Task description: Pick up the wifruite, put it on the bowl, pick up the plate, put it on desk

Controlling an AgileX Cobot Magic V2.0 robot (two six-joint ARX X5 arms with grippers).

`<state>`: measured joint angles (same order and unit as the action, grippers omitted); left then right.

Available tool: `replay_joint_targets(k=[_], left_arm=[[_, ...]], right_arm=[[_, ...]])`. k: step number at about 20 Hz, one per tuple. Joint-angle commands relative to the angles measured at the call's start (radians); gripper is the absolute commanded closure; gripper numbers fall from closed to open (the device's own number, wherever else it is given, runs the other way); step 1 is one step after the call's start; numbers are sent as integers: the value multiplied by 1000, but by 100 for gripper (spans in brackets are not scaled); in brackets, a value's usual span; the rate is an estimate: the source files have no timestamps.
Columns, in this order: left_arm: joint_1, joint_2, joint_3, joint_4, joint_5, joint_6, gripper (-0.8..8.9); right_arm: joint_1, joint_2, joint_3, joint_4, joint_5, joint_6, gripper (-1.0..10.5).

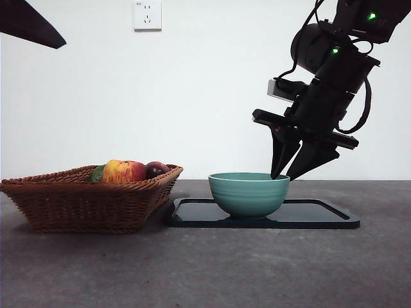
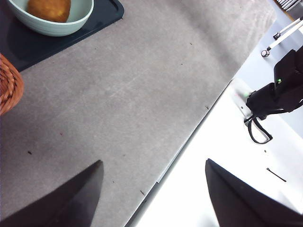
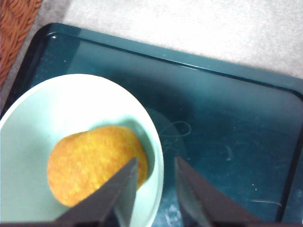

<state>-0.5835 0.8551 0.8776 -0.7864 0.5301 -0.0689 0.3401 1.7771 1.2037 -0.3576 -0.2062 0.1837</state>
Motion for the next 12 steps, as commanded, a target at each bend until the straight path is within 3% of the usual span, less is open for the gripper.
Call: replay_joint_targets(k=[1, 7, 12], left_arm=[[-7, 6, 6, 7, 6, 12, 471], [-7, 6, 6, 8, 6, 12, 471], [-7, 6, 6, 9, 6, 13, 471]], right_arm=[[4, 14, 22, 10, 6, -1, 801], [4, -210, 22, -79, 46, -13, 787], [8, -466, 22, -282, -92, -49, 787]])
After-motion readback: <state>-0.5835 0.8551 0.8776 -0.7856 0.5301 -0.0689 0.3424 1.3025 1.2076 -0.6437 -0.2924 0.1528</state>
